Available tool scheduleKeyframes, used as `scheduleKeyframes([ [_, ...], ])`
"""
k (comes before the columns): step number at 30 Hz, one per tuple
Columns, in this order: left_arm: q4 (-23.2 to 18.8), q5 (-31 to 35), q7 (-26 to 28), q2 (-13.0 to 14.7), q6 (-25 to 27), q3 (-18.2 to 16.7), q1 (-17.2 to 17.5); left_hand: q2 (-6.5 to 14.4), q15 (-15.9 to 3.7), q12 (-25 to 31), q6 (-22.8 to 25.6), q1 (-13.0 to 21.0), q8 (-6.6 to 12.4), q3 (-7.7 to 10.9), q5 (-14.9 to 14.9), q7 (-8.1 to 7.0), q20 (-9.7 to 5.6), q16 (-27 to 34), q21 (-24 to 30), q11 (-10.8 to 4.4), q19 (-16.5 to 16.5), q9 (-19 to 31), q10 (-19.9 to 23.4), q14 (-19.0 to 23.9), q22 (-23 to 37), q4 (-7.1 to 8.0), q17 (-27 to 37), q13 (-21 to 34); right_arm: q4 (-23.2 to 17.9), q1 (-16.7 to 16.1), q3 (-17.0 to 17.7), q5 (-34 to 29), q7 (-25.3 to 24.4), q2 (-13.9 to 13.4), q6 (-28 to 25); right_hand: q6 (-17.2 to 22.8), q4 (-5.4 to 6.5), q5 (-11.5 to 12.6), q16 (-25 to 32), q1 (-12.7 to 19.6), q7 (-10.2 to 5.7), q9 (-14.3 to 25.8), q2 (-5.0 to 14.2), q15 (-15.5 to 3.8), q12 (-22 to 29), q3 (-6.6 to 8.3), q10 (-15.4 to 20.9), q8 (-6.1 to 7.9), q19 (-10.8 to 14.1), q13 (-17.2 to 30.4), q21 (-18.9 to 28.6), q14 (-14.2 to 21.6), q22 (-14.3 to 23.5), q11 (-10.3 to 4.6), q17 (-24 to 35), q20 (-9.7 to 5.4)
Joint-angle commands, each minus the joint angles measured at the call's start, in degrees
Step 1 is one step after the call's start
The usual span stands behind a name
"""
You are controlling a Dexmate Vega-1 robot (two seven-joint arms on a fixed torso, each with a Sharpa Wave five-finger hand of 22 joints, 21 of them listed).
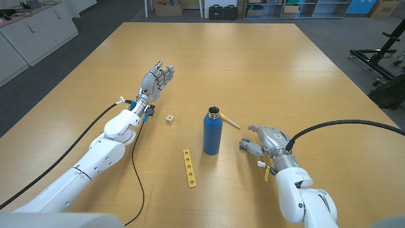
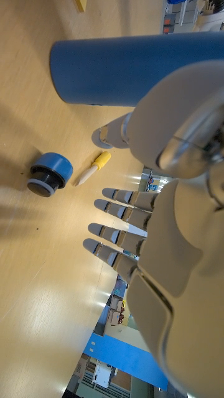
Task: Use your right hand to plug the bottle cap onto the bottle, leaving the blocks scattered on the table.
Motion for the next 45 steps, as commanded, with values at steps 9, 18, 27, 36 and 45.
scheduleKeyframes([
  [9, 0.0, 0.1, -0.1, -0.1, 0.4, 0.6, -0.2, 0.6, 0.12, -0.3, 0.6, 0.0, -0.08, 0.08, -0.2, 0.29, -1.94, -0.3, -0.1, 0.11, 0.2, 0.2, 0.7, 0.7, 0.1, -0.31, 0.2, 0.1, 2.6, 2.9, 0.6, -0.5, 6.1, 1.3, 3.0, 0.9, 0.15, 0.4, 0.2, 1.1, -0.41, 0.3, 0.17, -0.51, 0.4, 0.52, 1.0, 0.37, 0.3, 0.2, -0.3, 0.5, 0.3, -0.45, -0.1, 0.6],
  [18, -0.7, 0.0, 0.0, 0.5, 0.5, 0.2, 0.5, 0.7, 0.09, -0.3, 0.6, 0.0, -0.18, 0.07, -0.2, 0.25, -1.91, -0.3, -0.2, 0.23, 0.2, 0.2, 0.7, 0.7, 0.1, -0.33, 0.2, 0.1, 3.8, 4.2, 0.0, -1.7, 8.1, 1.4, 3.1, -1.3, 0.05, 0.6, -0.3, 2.1, 0.07, 0.4, 0.46, -0.37, -0.4, 1.02, -0.9, -0.68, 0.4, 0.2, -0.7, -0.2, 0.3, -0.05, -0.1, 0.77],
  [27, -1.1, -0.4, 0.3, 1.0, 0.6, -0.4, 1.3, 0.7, 0.14, -0.4, 0.6, -0.1, -0.24, 0.06, -0.3, 0.25, -1.82, -0.4, -0.2, 0.13, 0.2, 0.1, 0.8, 0.7, 0.1, -0.34, 0.2, 0.1, 5.4, 4.9, -0.9, -3.8, 8.7, 2.3, 2.9, -2.1, -0.29, 0.9, -0.6, 3.6, 0.12, 0.5, 0.8, -0.72, -0.7, 1.72, -1.5, -1.02, 0.5, 0.3, -1.0, -0.3, 0.3, -0.09, -0.2, 0.94],
  [36, -0.9, -0.6, -0.4, 1.3, 1.1, -0.3, 1.1, 0.7, 0.16, -0.4, 0.6, -0.1, -0.34, 0.04, -0.3, 0.13, -1.8, -0.4, -0.2, 0.03, 0.1, 0.1, 0.8, 0.7, 0.1, -0.35, 0.2, 0.1, 7.2, 5.3, -2.1, -6.6, 8.2, 3.2, 2.9, -0.4, -0.25, 1.1, -0.3, 4.7, -0.76, 0.6, 1.02, -1.77, -0.1, 2.24, 0.2, -0.4, 1.7, 0.3, -0.9, 1.0, 0.3, -0.78, -0.3, 0.45],
  [45, 0.2, -0.9, -1.1, 0.8, 1.2, 0.3, 0.4, 0.7, 0.25, -0.5, 0.5, -0.1, -0.51, 0.01, -0.3, 0.04, -1.77, -0.5, -0.3, -0.1, 0.0, 0.1, 0.7, 0.5, 0.2, -0.36, 0.2, 0.1, 8.7, 5.4, -2.4, -8.0, 7.4, 3.8, 3.0, 0.7, -0.28, 1.3, 0.1, 5.6, -1.29, 0.6, 1.23, -2.39, 0.2, 2.69, 1.5, 0.0, 2.6, 0.3, -0.8, 2.3, 0.3, -1.51, -0.3, 0.19],
])
